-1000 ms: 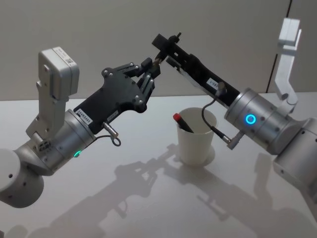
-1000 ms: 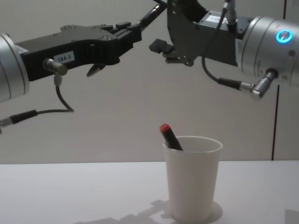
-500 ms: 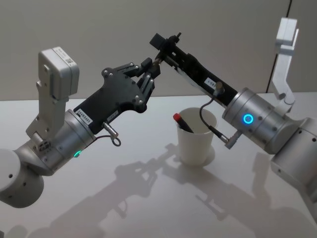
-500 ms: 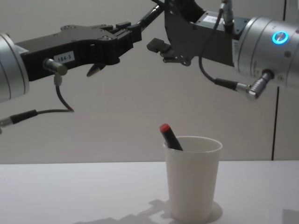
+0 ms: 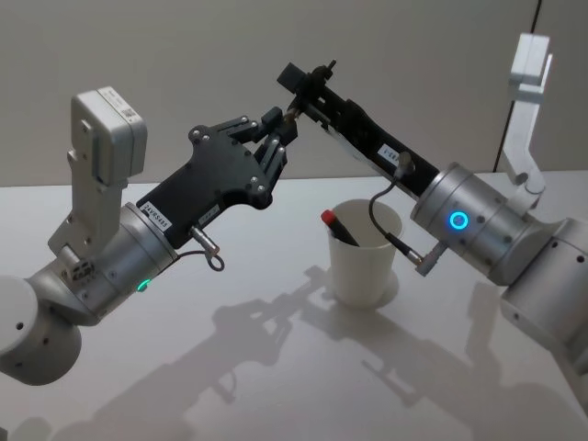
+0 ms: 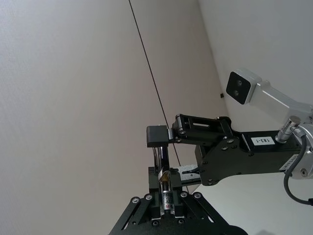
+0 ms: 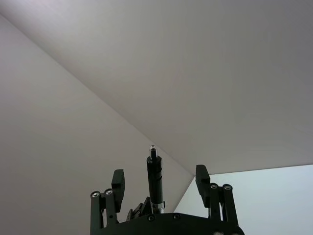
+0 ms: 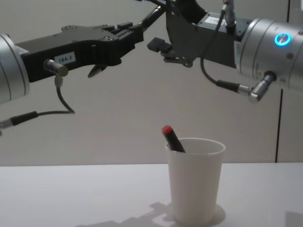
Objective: Place the pen into the pen holder.
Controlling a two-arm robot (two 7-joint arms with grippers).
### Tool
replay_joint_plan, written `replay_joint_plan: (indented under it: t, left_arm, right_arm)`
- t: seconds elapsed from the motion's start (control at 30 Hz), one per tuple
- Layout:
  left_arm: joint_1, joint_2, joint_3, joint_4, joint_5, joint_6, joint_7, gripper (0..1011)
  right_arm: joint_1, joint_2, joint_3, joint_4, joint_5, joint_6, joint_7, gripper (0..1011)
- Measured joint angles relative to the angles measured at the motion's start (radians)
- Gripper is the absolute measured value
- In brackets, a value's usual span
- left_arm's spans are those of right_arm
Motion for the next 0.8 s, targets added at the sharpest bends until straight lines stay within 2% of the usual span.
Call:
replay_joint_plan:
  t: [0.2, 0.37, 0.47, 0.53, 0.63, 0.67, 0.7, 0.77, 0.8]
  left_arm:
    - [0.0, 0.0, 0.0, 0.0, 0.0, 0.0, 0.0, 141]
    - [0.0, 0.0, 0.0, 0.0, 0.0, 0.0, 0.0, 141]
    - [0.0, 0.0, 0.0, 0.0, 0.0, 0.0, 0.0, 141]
    - [0.0, 0.0, 0.0, 0.0, 0.0, 0.0, 0.0, 141]
    - [0.0, 0.0, 0.0, 0.0, 0.0, 0.0, 0.0, 141]
    - [0.0, 0.0, 0.0, 0.0, 0.0, 0.0, 0.0, 141]
    - [0.0, 0.0, 0.0, 0.0, 0.0, 0.0, 0.0, 141]
    - [0.0, 0.0, 0.0, 0.0, 0.0, 0.0, 0.0, 141]
    - [0.0, 0.0, 0.0, 0.0, 0.0, 0.0, 0.0, 141]
  right_arm:
    - [0.0, 0.001, -0.001, 0.001, 0.0, -0.001, 0.001, 788]
    - [0.001, 0.001, -0.001, 0.001, 0.0, -0.001, 0.001, 610]
    - [0.001, 0.001, -0.001, 0.002, 0.0, -0.001, 0.001, 546]
    - [0.001, 0.001, -0.002, 0.002, 0.0, -0.002, 0.001, 446]
    - [0.002, 0.001, -0.002, 0.002, 0.0, -0.002, 0.001, 339]
    - [0.002, 0.001, -0.002, 0.002, 0.0, -0.002, 0.001, 339]
    - [0.002, 0.001, -0.002, 0.002, 0.0, -0.002, 0.001, 280]
    - [0.002, 0.001, -0.002, 0.002, 0.0, -0.002, 0.001, 242]
    - [0.002, 0.001, -0.002, 0.002, 0.0, -0.002, 0.001, 187]
